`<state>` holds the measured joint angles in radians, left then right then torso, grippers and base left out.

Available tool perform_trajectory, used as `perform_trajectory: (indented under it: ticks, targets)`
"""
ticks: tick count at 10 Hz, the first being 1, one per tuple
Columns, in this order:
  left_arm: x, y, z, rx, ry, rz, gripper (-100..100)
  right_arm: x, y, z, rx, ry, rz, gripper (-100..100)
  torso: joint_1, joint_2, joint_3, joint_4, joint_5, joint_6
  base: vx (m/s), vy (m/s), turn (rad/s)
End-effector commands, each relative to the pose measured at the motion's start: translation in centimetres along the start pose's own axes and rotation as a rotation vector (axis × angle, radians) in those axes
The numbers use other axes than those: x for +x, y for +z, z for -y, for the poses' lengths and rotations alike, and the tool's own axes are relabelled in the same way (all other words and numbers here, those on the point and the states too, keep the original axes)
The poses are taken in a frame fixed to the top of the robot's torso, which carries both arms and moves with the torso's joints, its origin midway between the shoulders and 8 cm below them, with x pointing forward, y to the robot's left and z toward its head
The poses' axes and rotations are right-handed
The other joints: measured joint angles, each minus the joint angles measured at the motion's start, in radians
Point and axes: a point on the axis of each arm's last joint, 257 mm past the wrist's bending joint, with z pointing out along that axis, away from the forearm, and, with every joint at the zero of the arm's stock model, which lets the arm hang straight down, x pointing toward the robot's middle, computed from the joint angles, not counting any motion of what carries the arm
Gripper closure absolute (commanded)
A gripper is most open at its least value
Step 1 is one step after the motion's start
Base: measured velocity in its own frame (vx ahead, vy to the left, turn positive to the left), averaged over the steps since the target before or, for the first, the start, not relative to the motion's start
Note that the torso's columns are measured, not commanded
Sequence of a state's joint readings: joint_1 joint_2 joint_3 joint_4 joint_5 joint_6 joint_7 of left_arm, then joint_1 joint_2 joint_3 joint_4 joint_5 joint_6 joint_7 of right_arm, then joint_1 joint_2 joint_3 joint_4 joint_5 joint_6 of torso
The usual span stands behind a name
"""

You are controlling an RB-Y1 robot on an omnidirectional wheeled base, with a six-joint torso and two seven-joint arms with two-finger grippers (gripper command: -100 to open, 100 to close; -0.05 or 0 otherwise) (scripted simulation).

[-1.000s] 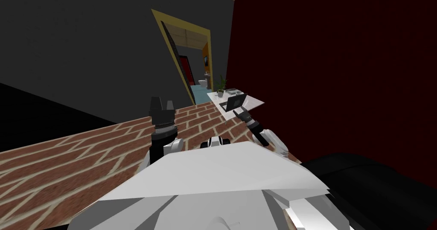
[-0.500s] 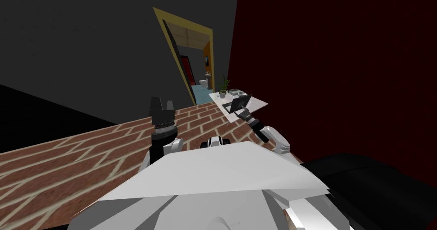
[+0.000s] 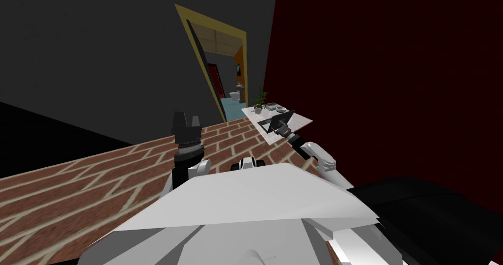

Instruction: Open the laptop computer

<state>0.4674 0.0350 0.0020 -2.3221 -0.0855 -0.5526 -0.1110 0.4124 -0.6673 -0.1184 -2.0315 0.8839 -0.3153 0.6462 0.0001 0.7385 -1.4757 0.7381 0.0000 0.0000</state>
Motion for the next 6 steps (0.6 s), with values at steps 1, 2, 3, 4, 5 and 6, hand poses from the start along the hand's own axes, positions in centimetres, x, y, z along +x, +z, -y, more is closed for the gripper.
perform_trajectory:
  ticks: [1,2,3,4,5,6]
  targets:
    - [0.0,0.0,0.0,0.0,0.0,0.0,0,1.3,0.4,1.5,-0.002,-0.12,-0.034,-100,0.0,-0.001,0.0,0.0,0.0,0.0,0.098,0.061,-0.002]
    - [0.0,0.0,0.0,0.0,0.0,0.0,0,1.7,0.5,2.0,-0.002,-0.161,-0.046,-100,0.0,-0.001,0.0,0.0,0.0,0.0,0.076,0.051,-0.001]
    - [0.0,0.0,0.0,0.0,0.0,0.0,0,2.0,0.7,2.5,-0.002,-0.198,-0.056,-100,-0.001,0.0,0.0,0.0,0.0,0.0,0.07,0.04,-0.002]
    - [0.0,0.0,0.0,0.0,0.0,0.0,0,2.6,0.8,3.5,-0.002,-0.264,-0.074,-100,-0.001,0.001,0.0,0.0,0.0,0.0,0.083,0.049,-0.004]
    - [0.0,0.0,0.0,0.0,0.0,0.0,0,2.9,0.9,3.9,-0.002,-0.291,-0.081,-100,0.0,0.0,0.0,0.0,0.0,0.0,0.079,0.057,-0.003]
    - [0.0,0.0,0.0,0.0,0.0,0.0,0,3.1,1.0,4.2,-0.002,-0.314,-0.087,-100,0.001,-0.001,0.0,0.0,0.0,0.0,0.058,0.047,-0.01]
